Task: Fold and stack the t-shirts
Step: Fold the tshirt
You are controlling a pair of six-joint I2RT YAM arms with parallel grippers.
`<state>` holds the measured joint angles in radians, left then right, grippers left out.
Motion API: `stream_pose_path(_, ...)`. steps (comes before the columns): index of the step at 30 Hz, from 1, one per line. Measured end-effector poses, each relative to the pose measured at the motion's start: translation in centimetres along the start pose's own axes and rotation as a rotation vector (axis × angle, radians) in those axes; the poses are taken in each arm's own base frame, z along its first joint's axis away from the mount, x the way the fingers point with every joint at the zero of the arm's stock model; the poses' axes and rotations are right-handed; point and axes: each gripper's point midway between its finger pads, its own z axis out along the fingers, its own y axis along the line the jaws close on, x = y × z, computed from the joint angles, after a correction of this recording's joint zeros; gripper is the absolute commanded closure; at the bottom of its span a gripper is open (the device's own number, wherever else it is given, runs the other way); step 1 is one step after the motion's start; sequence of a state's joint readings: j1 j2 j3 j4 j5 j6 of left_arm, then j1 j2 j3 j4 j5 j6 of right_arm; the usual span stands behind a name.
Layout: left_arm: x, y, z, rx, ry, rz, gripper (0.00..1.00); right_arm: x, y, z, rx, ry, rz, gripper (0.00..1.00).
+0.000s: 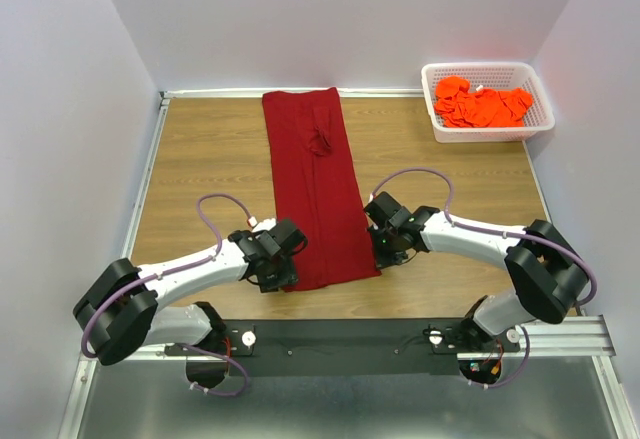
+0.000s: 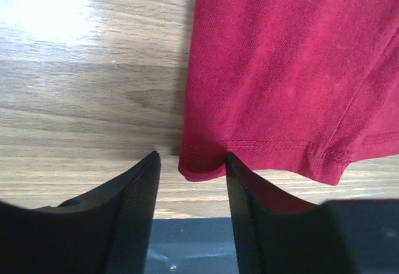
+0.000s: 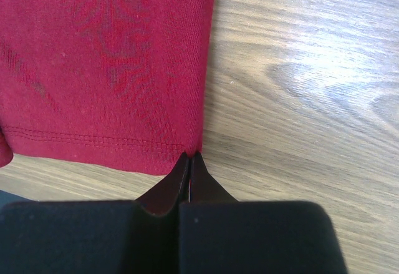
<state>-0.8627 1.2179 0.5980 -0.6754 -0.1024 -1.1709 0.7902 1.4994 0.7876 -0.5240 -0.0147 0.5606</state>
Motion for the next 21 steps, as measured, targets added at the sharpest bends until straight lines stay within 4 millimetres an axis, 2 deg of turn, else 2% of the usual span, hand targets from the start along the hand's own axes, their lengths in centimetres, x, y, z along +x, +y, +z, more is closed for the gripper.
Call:
stream_pose_path(5,0.1,0.0,0.1,-0.006,0.002,-0.02,0.49,0.0,0.0,0.0,-0.002,0.001,0.0,0.99)
stream_pose_path(11,0.0,-0.2,0.4,-0.021,0.006,-0.033,0.59,0.0,0.0,0.0,-0.002,0.002,0.0,0.99)
stream_pose_path(17,0.0,-0.8,0.7,-0.027,0.009,-0.034,0.85,0.1,0.1,0.1,-0.008,0.001,0.001,0.99)
stream_pose_path(18,0.0,-0.9,0.7,-0.023,0.008,-0.034,0.95,0.1,0.1,0.1,-0.01,0.0,0.002,0.99)
stream_pose_path(19,0.1,-1.1,0.7,-0.019,0.006,-0.031,1.0,0.1,0.0,0.0,-0.013,-0.004,0.008,0.99)
stream_pose_path(21,0.3,-1.4,0.7,-0.012,0.003,-0.021,1.0,0.1,0.1,0.0,-0.018,-0.008,0.012,0.99)
